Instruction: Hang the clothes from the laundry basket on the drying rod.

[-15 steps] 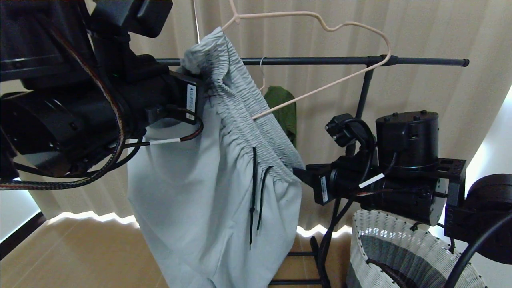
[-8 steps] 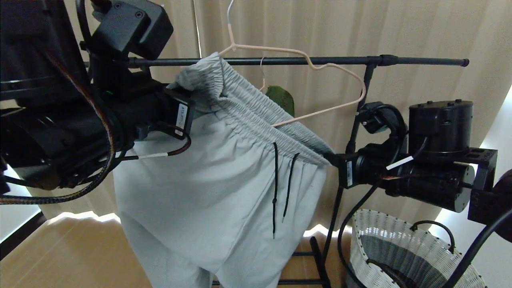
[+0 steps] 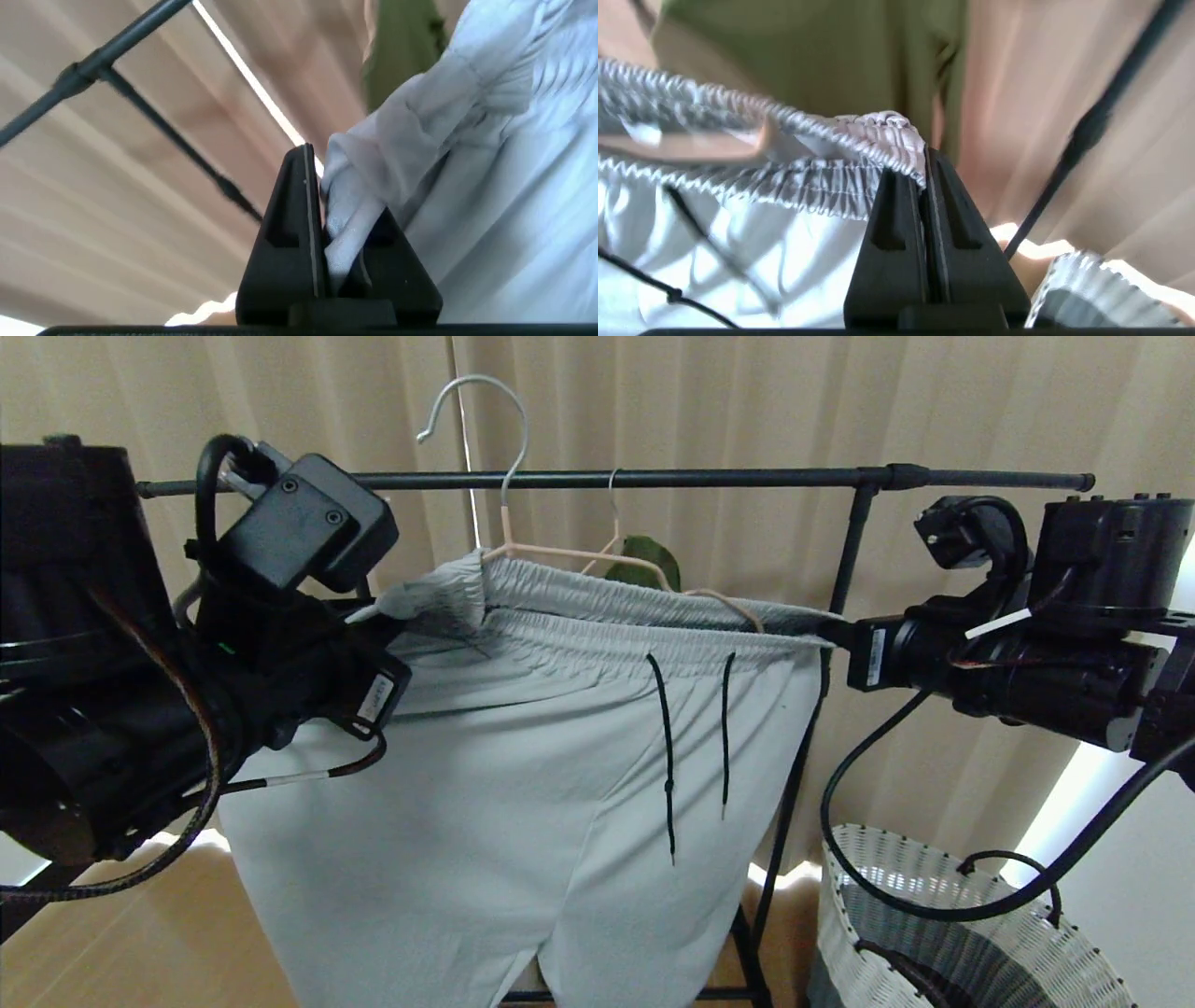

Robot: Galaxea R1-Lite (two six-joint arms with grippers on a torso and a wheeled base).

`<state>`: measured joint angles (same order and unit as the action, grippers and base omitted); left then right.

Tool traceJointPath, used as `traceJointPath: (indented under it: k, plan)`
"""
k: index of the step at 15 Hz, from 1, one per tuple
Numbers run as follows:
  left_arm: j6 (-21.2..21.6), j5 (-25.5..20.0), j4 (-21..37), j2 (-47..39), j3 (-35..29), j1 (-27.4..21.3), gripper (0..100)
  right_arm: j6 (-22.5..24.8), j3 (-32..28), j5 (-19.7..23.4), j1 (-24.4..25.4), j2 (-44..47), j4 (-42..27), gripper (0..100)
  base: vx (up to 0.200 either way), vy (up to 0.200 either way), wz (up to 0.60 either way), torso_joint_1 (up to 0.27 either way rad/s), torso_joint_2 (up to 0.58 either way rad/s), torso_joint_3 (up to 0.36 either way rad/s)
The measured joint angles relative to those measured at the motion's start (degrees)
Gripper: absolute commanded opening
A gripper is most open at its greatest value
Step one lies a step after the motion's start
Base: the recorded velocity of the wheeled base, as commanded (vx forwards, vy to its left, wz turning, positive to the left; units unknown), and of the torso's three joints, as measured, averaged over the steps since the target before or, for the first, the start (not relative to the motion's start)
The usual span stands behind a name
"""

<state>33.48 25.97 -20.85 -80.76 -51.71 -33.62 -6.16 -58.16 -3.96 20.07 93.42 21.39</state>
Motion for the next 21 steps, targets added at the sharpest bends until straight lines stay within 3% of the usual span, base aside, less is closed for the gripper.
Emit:
traceJointPath:
  k: [3, 8, 13, 14, 21]
  plan:
    - [2.5, 0.4, 0.0, 0.5, 2.6, 1.9, 0, 0.1, -0.5, 0.3, 0.2, -0.8, -0.2, 0, 0.0, 0.0, 0.0, 0.0, 0.0, 0.0]
    - [3.1, 0.8, 0.1, -0.3, 3.9, 2.2, 0, 0.6, -0.5, 0.1, 8.2, -4.1, -2.6, 0, 0.0, 0.0, 0.0, 0.0, 0.0, 0.0]
    - [3.2, 3.3, 0.1, -1.4, 3.4, 2.2, 0, 0.9, 0.6, 0.1, 12.2, -5.0, -2.8, 0, 0.0, 0.0, 0.0, 0.0, 0.0, 0.0]
    - [3.1, 3.5, 0.1, -1.5, 3.3, 2.2, 0, 0.9, 1.0, 0.1, 12.5, -5.1, -2.8, 100, 0.0, 0.0, 0.0, 0.0, 0.0, 0.0]
    - [2.0, 3.8, 0.0, -1.8, 2.2, 2.2, 0, 1.0, 4.4, -0.2, 15.8, -6.8, -2.8, 100, 0.0, 0.0, 0.0, 0.0, 0.0, 0.0]
